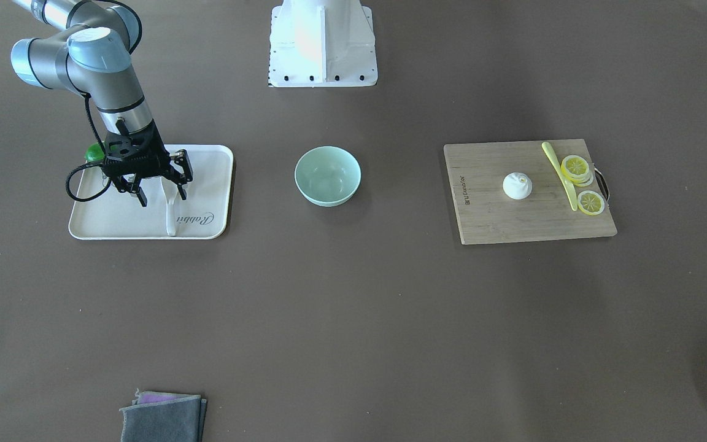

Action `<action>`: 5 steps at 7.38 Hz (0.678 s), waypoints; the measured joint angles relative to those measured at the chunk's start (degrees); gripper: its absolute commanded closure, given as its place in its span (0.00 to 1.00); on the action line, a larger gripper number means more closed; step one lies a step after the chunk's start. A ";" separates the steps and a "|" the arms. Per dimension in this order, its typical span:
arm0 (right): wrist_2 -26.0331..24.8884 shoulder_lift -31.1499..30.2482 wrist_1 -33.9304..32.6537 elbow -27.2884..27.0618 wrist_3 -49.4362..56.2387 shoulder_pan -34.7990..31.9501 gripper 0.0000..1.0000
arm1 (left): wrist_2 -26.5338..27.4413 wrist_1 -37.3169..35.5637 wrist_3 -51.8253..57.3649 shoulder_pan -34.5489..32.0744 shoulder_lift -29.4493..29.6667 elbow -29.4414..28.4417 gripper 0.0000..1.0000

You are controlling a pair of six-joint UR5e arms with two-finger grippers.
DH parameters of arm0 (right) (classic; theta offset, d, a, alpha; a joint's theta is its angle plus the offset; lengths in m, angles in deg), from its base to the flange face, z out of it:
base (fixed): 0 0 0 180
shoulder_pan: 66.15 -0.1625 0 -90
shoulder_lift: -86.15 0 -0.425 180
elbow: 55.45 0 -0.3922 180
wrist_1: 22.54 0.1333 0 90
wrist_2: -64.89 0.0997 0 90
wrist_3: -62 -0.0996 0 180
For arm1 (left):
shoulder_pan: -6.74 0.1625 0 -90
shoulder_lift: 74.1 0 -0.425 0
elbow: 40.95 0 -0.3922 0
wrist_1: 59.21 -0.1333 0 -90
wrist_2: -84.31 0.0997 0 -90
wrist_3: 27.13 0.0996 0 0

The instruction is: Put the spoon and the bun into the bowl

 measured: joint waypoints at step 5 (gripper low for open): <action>0.09 1.71 -0.04 0.81 -0.06 -1.15 1.00 | 0.08 -0.08 -0.16 0.20 0.24 -0.07 0.01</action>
